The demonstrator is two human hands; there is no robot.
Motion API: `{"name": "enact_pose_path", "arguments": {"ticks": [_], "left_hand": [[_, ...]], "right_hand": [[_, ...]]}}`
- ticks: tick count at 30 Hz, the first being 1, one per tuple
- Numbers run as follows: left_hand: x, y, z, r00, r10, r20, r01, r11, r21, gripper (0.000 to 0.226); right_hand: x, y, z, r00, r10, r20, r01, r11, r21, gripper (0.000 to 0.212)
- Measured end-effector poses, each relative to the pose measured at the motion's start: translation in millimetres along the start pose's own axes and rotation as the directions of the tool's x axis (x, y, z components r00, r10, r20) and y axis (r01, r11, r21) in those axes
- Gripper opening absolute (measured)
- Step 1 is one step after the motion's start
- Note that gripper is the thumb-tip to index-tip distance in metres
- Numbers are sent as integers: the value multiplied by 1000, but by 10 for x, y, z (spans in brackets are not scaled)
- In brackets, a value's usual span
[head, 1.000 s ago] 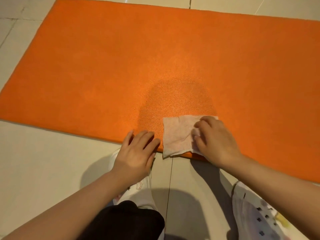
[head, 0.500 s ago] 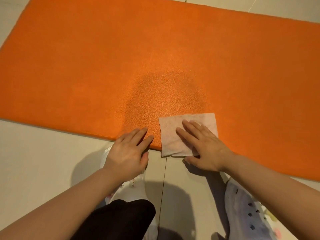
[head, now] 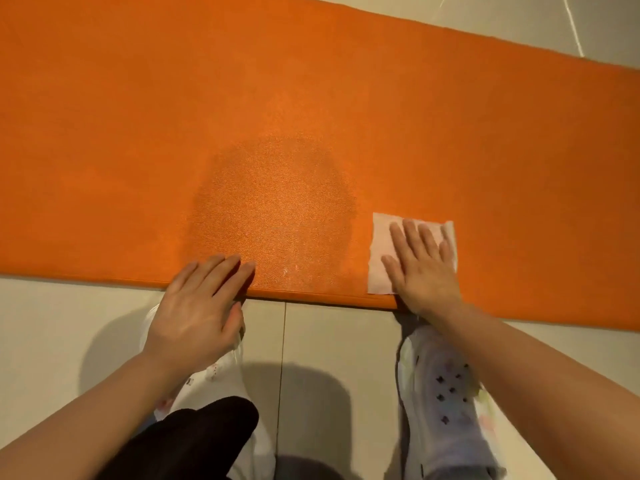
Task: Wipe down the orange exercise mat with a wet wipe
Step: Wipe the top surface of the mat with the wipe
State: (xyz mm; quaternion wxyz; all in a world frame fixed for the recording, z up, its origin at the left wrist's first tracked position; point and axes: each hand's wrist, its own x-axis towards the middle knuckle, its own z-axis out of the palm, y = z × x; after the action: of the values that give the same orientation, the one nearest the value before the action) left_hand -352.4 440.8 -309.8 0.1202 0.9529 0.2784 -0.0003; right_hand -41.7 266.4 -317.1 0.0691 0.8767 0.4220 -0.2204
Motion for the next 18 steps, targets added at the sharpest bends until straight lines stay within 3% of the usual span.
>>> {"name": "enact_pose_path", "arguments": {"ticks": [2,4,10,13,15,18], "left_hand": [[-4,11,-2,1000,-5,-1,5,1000,6,56],[4,12,-3,1000,-1,16,1,1000,16,55],[25,26,1,998,-10,58,8,1000,26,54],[19,27,5,997,-17,77,15,999,33,53],[25,27,1,996,-21,87,17,999,40,52],[32,43,-9,996,-24,90,19,998,55,51]], "right_hand": [[-142,401,-37,968,243,60,-245,969,29,63],[-261,426,31,933,354,69,-359,930,77,64],[-97,-225,175,944,331,-6,-325,930,169,62],[-87,-616,258,983,179,-50,-170,975,145,68],[-126,-990,291,999,-23,-34,26,995,98,68],[-215,-1461,286,930,-367,14,368,930,-24,61]]}}
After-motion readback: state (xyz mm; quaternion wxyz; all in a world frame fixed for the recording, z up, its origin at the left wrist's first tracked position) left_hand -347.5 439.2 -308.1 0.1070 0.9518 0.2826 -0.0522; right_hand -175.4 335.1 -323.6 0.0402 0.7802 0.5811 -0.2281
